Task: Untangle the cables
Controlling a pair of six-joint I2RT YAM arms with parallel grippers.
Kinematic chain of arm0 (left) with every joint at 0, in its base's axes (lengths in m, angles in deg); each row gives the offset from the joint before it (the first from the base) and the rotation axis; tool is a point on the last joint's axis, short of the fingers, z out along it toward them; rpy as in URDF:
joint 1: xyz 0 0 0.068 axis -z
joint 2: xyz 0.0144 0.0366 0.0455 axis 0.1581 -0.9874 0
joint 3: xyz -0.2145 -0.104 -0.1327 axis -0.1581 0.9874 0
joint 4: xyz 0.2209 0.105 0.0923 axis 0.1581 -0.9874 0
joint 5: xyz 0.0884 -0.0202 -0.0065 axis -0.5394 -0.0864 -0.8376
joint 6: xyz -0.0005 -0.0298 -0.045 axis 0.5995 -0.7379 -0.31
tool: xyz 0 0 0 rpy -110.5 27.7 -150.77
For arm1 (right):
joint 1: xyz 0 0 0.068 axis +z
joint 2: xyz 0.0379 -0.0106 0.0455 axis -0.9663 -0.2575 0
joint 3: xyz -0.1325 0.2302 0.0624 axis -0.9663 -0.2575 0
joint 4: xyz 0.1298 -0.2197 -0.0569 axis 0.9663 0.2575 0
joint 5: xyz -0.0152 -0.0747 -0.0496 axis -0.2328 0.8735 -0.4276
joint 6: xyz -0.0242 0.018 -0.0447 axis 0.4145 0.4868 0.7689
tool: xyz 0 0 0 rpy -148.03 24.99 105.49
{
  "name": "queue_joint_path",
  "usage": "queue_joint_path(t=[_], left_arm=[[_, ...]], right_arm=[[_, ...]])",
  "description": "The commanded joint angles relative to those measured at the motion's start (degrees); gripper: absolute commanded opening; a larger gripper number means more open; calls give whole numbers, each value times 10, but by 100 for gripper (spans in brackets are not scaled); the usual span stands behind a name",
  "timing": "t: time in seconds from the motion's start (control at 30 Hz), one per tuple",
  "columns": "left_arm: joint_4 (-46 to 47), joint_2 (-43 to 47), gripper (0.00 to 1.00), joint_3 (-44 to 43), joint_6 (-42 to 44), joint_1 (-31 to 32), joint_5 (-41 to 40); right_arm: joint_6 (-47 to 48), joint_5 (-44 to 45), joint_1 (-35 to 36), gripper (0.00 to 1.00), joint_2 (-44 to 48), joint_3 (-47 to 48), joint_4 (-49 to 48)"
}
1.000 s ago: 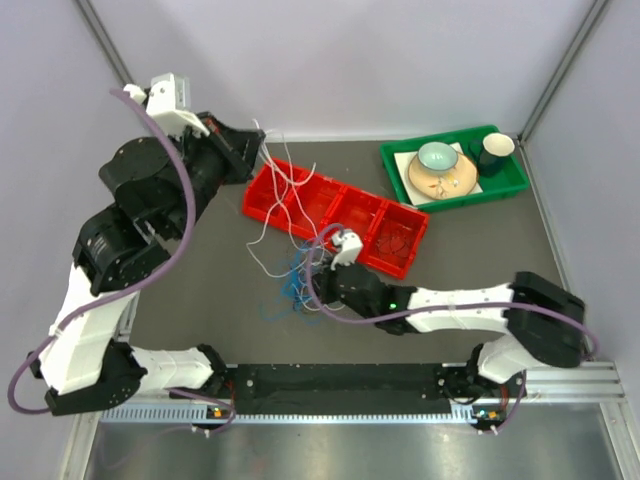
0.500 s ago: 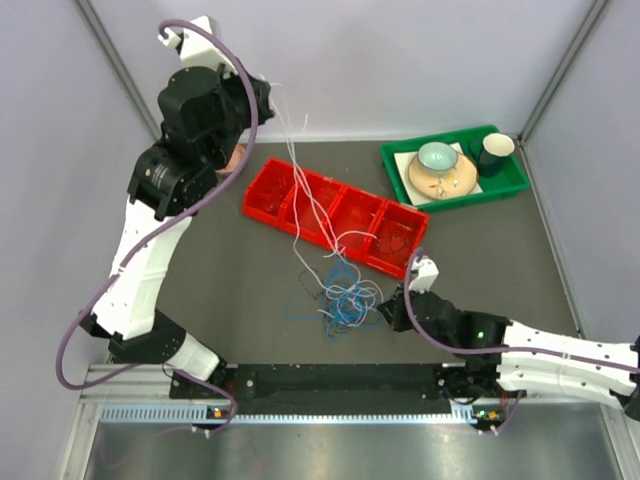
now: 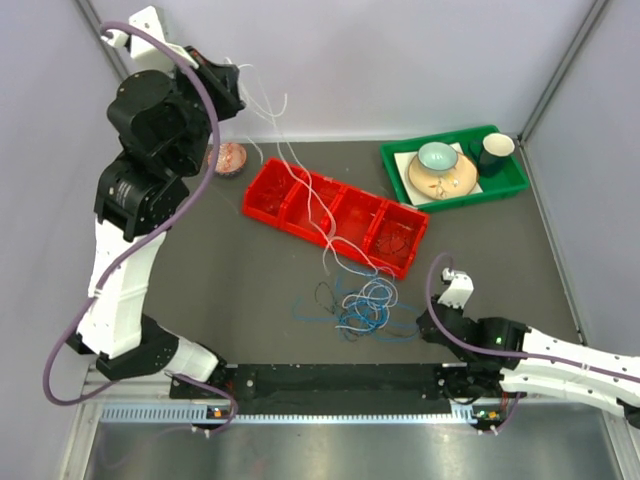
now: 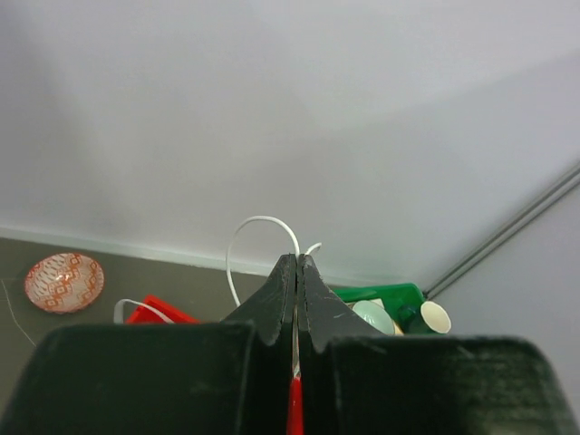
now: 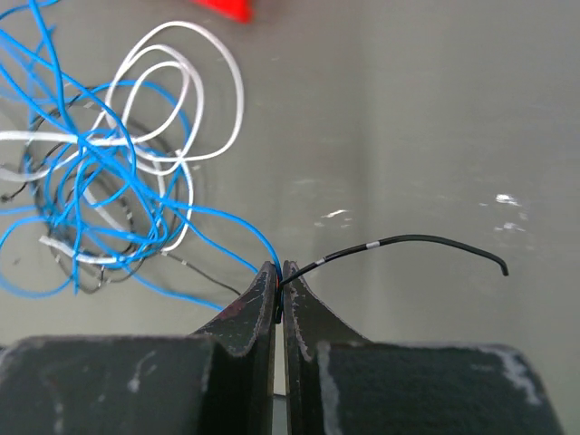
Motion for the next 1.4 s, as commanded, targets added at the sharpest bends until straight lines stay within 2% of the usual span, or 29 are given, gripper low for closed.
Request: queue_joint_path(t=[0.0, 0.17, 0.2, 0.23, 0.27, 0.33, 0.37, 0.53, 0.7, 0.83, 0.93, 1.07, 1.17, 1.3, 1.33, 1.37], left_arm=[[54, 43, 0, -14, 32, -3, -41], [49, 51, 0, -14, 26, -3, -13], [44, 50, 0, -13, 17, -3, 2], [45, 50, 0, -8, 15, -3, 6], [48, 53, 0, 7, 13, -3, 7], [56, 57, 0, 27, 7, -3, 10], [58, 60, 0, 31, 7, -3, 13], [56, 65, 0, 32, 8, -3, 16], [53, 71, 0, 34, 6, -3, 19], [53, 73, 0, 34, 4, -3, 21], [47, 74, 0, 35, -1, -3, 27], [39, 76, 0, 41, -7, -3, 33], [42, 80, 0, 52, -9, -3, 35], [41, 80, 0, 52, -12, -3, 38], [40, 80, 0, 52, -11, -3, 37], [40, 82, 0, 52, -12, -3, 37]], right_arm=[[-58, 49, 5, 0, -2, 22, 55], [-45, 61, 5, 0, -7, 36, 45], [-20, 58, 5, 10, -12, 39, 37], [-13, 54, 5, 29, -16, 50, 29], [1, 49, 6, 59, -21, 54, 14], [40, 40, 6, 75, -35, 71, 1], [49, 40, 7, 80, -40, 78, -9], [103, 44, 7, 80, -73, 125, -42], [190, 10, 6, 77, -133, 156, -136], [268, -58, 6, 77, -215, 177, -236], [343, -88, 5, 84, -293, 202, -293], [431, -87, 1, 87, -408, 246, -346], [464, -116, -21, 86, -464, 272, -396], [480, -173, -49, 77, -524, 305, -452], [481, -181, -57, 63, -531, 309, -462], [481, -186, -60, 55, -543, 315, -473]])
